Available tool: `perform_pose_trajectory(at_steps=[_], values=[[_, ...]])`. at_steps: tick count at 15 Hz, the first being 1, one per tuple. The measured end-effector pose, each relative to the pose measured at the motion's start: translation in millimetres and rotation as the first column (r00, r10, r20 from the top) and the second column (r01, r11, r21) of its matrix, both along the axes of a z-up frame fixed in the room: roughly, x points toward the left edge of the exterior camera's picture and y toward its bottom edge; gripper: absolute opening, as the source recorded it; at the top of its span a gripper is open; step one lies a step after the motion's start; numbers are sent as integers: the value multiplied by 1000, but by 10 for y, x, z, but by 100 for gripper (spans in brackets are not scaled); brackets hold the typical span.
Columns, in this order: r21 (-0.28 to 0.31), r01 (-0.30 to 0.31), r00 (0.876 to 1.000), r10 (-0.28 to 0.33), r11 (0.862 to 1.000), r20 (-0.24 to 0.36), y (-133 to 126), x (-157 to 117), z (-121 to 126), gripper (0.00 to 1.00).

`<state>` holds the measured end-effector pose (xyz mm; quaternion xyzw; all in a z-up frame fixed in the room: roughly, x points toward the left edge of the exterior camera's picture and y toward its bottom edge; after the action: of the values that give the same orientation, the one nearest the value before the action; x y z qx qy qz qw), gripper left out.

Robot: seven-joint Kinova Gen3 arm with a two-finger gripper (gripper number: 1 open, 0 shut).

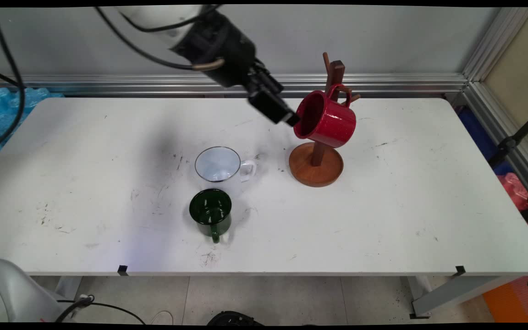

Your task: Pick up the red mug from the rack

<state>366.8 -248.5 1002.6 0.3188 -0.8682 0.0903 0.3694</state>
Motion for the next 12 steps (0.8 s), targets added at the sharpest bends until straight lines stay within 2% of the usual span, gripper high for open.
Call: perform_pose_trajectory(at_steps=[6, 12], values=[[-38, 138, 989, -136, 990, 53, 274, 401, 112, 100], [-55, 185, 982, -181, 981, 60, 372, 537, 160, 100]])
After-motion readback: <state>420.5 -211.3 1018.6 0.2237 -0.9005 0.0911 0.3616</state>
